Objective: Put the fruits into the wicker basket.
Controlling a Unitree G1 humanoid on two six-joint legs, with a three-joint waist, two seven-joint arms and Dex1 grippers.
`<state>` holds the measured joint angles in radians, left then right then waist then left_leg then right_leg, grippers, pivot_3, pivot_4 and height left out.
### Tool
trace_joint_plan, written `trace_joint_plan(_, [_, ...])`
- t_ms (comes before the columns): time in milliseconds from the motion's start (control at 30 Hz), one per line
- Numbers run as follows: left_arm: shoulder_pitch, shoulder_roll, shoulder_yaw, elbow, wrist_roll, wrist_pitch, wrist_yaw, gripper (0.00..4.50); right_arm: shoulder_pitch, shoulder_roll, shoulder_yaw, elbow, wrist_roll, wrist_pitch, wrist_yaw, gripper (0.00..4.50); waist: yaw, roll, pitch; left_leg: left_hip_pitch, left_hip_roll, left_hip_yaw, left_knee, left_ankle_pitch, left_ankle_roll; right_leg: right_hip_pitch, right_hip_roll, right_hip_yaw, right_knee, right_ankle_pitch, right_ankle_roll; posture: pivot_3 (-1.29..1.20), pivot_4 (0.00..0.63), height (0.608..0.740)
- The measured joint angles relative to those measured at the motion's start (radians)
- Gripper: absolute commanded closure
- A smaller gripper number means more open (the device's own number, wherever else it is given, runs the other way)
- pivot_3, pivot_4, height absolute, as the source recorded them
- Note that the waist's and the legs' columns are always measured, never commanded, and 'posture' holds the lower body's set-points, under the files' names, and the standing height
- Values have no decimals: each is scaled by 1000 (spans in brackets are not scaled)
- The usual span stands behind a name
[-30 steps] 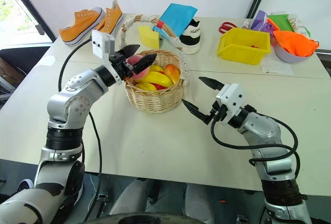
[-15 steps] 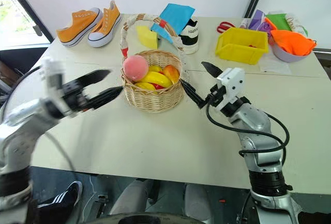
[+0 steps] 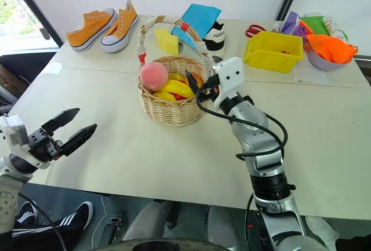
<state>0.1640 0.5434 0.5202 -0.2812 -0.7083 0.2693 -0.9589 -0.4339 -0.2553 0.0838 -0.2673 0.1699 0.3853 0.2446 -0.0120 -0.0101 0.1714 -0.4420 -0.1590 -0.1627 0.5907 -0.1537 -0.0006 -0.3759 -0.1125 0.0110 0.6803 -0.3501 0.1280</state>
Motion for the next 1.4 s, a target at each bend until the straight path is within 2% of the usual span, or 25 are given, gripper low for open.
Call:
trace_joint_plan(33, [0,-3,-7,-3,1,-3,3,48,0,0,5,15,-12,0,-5,0,0,0,0,0,0,0,0,0,0,0,0,0,0,0,1,0,150,740])
trace_joint_plan(67, [-1,-5,-20,-7,2,-11,4,0,0,2,7,31,-22,0,-8,536,-1,0,0,0,0,0,0,0,0,0,0,0,0,1,2,0,150,740])
trace_joint_plan(100, [-3,-7,-31,-13,3,-16,6,0,0,7,6,42,-27,1,-13,778,-1,0,0,0,0,0,0,0,0,0,0,0,0,1,2,0,150,740])
trace_joint_plan(333, [-21,-11,-73,-23,3,-23,19,0,0,24,-30,58,-7,-2,-3,4319,-3,0,0,0,0,0,0,0,0,0,0,0,1,1,2,0,150,740])
trace_joint_plan(600, [-64,-17,-122,-19,9,-24,32,0,0,27,-71,57,3,-4,-2,4324,-3,0,0,0,0,0,0,0,0,-1,0,1,1,1,2,0,150,740])
trace_joint_plan(767, [-101,-28,-163,-19,-1,-5,48,0,1,-17,-178,57,60,2,25,4324,-1,1,1,0,0,0,-1,1,1,-1,0,1,1,1,3,0,150,740])
trace_joint_plan(933, [-202,-33,-263,-36,-19,65,68,0,44,-197,-404,85,168,-16,122,4324,15,1,1,-1,-1,1,0,1,3,0,-1,1,-1,1,3,0,150,740])
trace_joint_plan(1067, [-306,-33,-348,-34,-15,115,80,0,119,-341,-535,189,188,-84,228,4324,15,2,1,-1,0,1,0,1,3,2,-1,1,-1,1,3,0,150,740])
trace_joint_plan(1233, [-430,-32,-410,-11,-18,177,81,0,199,-401,-653,298,198,-164,269,4324,-5,3,1,-1,0,3,0,1,3,4,-1,1,0,1,3,0,150,740])
trace_joint_plan(1400, [-466,-32,-449,40,-4,192,46,0,249,-400,-720,356,189,-246,229,4324,-7,5,1,-1,0,4,0,1,4,3,-1,3,0,1,3,0,150,740])
